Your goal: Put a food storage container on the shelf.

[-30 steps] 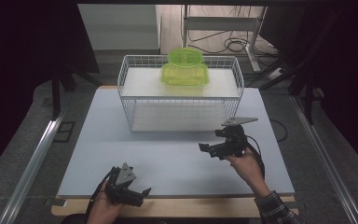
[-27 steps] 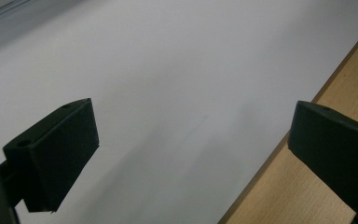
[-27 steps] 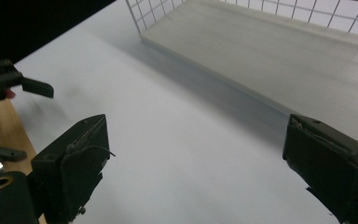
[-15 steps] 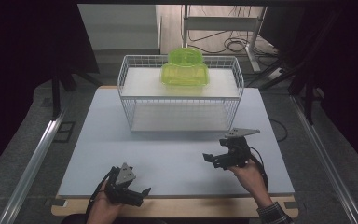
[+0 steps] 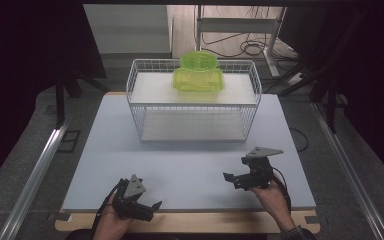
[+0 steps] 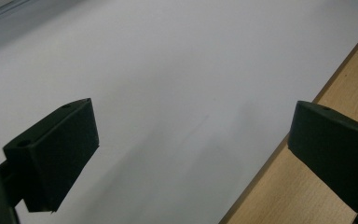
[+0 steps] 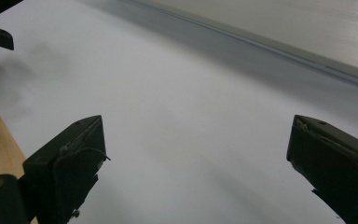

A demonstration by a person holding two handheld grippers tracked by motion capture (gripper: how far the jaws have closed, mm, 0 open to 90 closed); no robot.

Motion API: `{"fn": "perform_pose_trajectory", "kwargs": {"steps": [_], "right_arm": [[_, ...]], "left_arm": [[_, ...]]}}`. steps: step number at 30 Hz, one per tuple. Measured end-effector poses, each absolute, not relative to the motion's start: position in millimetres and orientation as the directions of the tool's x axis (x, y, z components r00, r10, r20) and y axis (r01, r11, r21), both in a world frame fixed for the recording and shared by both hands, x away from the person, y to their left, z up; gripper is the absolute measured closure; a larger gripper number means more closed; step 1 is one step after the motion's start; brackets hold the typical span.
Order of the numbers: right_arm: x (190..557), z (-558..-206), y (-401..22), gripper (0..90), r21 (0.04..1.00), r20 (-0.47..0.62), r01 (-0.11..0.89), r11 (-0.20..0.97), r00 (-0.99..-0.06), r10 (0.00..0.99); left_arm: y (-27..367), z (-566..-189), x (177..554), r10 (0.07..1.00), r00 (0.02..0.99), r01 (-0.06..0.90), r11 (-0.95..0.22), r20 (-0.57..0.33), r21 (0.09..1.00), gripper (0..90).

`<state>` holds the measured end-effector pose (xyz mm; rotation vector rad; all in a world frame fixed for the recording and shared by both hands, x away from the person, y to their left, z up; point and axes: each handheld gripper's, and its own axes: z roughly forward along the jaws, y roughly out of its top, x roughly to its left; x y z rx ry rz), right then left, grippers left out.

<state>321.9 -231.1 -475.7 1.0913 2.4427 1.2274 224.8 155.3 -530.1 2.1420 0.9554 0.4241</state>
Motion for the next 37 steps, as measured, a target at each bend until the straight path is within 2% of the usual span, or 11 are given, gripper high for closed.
{"fn": "perform_pose_trajectory", "kwargs": {"steps": [10,21,37], "right_arm": [[314.0,-486.9,-242.7,4.3,0.745,0.145,0.546,0.383,-0.693,0.706],[300.0,-500.6,-250.4,0.3,0.732,0.105,0.542,0.414,-0.689,0.717],[295.9,-516.9,-251.9,0.0,0.689,0.043,0.541,0.481,-0.694,0.718]], "left_arm": [[155.5,-530.7,224.6,0.745,0.668,0.492,-0.448,0.007,0.747,1.6],[155.5,-531.4,224.9,0.743,0.669,0.491,-0.450,0.008,0.746,1.6],[155.1,-532.2,225.6,0.738,0.674,0.484,-0.462,0.020,0.743,1.3]]}}
